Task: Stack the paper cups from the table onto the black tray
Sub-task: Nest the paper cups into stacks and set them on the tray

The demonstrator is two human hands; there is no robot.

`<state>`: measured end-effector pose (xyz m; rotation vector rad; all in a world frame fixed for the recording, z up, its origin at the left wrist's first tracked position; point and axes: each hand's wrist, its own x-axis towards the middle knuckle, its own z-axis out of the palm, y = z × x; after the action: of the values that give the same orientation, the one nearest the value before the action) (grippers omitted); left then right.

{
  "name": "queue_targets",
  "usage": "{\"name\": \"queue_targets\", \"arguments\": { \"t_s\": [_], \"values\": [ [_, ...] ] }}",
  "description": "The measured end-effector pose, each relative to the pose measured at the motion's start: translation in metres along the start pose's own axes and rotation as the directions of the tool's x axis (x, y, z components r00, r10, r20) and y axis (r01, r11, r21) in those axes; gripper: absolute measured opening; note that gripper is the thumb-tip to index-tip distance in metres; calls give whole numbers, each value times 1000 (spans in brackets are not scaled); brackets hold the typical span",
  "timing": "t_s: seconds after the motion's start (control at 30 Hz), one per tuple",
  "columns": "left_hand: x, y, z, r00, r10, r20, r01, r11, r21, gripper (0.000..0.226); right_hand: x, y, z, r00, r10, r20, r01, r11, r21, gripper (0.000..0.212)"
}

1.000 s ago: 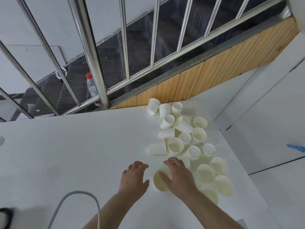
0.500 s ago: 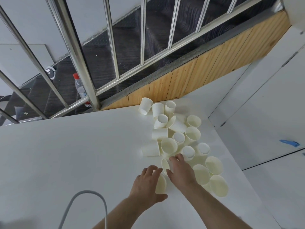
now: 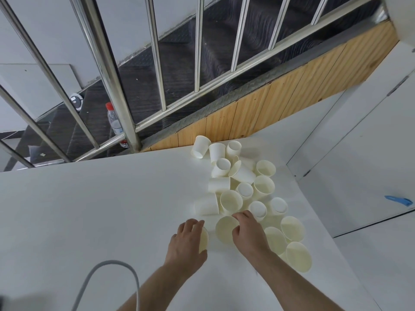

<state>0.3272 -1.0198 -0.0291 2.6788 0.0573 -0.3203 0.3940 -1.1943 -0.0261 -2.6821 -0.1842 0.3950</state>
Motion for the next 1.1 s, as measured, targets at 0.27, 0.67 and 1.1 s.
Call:
{"name": "queue_targets", "arguments": {
  "t_s": [0.27, 0.67, 1.1],
  "values": [
    [-6, -6, 2, 1000, 2, 23, -2, 1000, 3, 73, -4, -1, 2, 993, -31, 118, 38, 997, -60, 45],
    [-4, -9, 1, 999, 9, 32, -10, 1000, 28, 70, -13, -17, 11, 947, -203, 248, 258, 943, -212, 74],
    [-23, -10, -13, 993, 94, -68, -98, 994, -53, 68, -51, -35, 1, 977, -207, 51, 213, 957, -198, 71]
  ]
}}
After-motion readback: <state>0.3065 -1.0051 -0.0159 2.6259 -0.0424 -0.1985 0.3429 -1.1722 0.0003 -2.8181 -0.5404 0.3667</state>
